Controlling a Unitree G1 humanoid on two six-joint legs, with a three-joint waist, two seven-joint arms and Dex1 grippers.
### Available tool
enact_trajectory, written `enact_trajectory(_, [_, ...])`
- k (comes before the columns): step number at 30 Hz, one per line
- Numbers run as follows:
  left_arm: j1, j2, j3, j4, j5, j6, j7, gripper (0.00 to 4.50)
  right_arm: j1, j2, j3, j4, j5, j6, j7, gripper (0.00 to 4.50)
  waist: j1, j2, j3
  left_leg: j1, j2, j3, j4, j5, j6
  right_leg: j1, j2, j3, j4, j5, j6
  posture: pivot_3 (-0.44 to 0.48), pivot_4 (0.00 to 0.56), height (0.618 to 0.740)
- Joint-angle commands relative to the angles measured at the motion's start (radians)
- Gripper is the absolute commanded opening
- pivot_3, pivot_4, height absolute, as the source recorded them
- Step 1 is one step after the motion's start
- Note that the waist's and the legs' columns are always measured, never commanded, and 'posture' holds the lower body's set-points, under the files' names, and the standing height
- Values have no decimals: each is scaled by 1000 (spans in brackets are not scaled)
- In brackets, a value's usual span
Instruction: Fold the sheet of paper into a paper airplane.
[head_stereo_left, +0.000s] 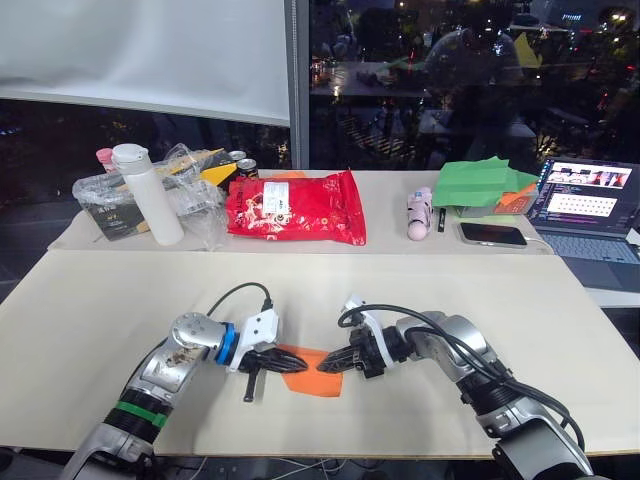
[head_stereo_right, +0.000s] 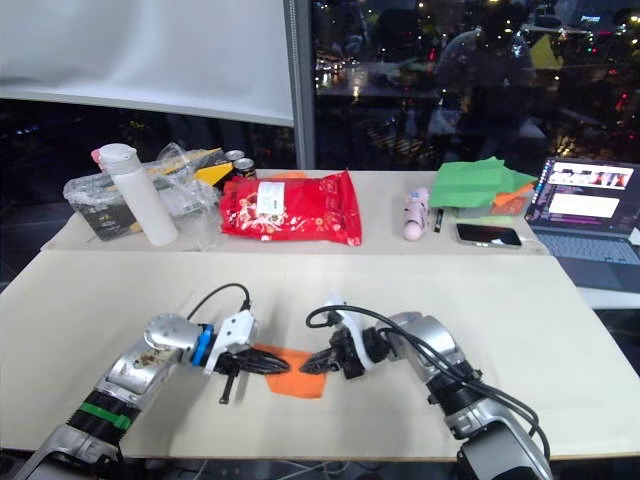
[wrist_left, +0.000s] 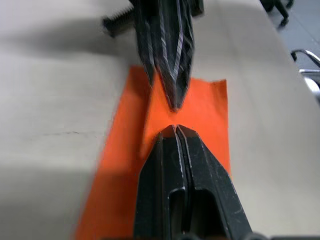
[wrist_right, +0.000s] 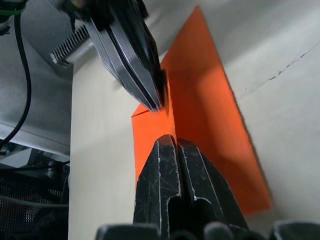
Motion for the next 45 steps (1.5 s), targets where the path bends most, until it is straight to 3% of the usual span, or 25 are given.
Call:
enact_trajectory(1, [10,8,7,5,11,-29,6,0,12,-7,-20,4,23,34,-11,609,1,0,0,0,0,0,0,0,0,0,0,0,0,0,0,0,150,719])
enact_trajectory(7, [26,11,16,18,0,-24,4,0,4,-48,-60,-37,52,49,-14,2569,3,2,1,-2,0,0,0,0,0,-1,0,0,-1,0,0,0,150,719])
enact_trajectory(19, [0,-17,11,62,-41,48,-33,0,56,-77,-139,-123,108,82,-71,2569,2,3,0,-2,0,0,0,-1,1,-1,0,0,-1,0,0,0,150,719])
enact_trajectory(25, [-5,-22,14,62,-57,83,-45,0,102,-67,-116,-164,84,30,-117,2569,2,3,0,-3,0,0,0,-1,2,-1,0,0,-2,0,0,0,150,719])
enact_trajectory(28, [-17,-29,30,60,-73,108,-40,0,127,-55,-93,-143,33,-39,-159,1802,2,3,0,-3,0,0,0,-1,2,-1,0,0,-2,0,1,0,150,719])
enact_trajectory(33, [-21,-19,40,52,-76,122,-44,0,162,-29,-114,-149,53,-46,-183,66,1,3,0,-3,0,0,0,-1,2,-1,0,0,-2,0,1,0,150,719])
enact_trajectory(41, [-21,-6,54,12,-101,170,-49,0,177,-9,-121,-188,77,-33,-191,29,-1,3,0,-2,0,0,0,-1,3,-1,0,0,-2,0,1,0,150,719])
enact_trajectory(45, [-33,-6,99,-78,-194,289,-42,0,178,-20,-101,-181,62,-38,-186,29,0,3,0,-2,0,0,0,-2,3,-1,0,0,-2,0,1,0,150,719])
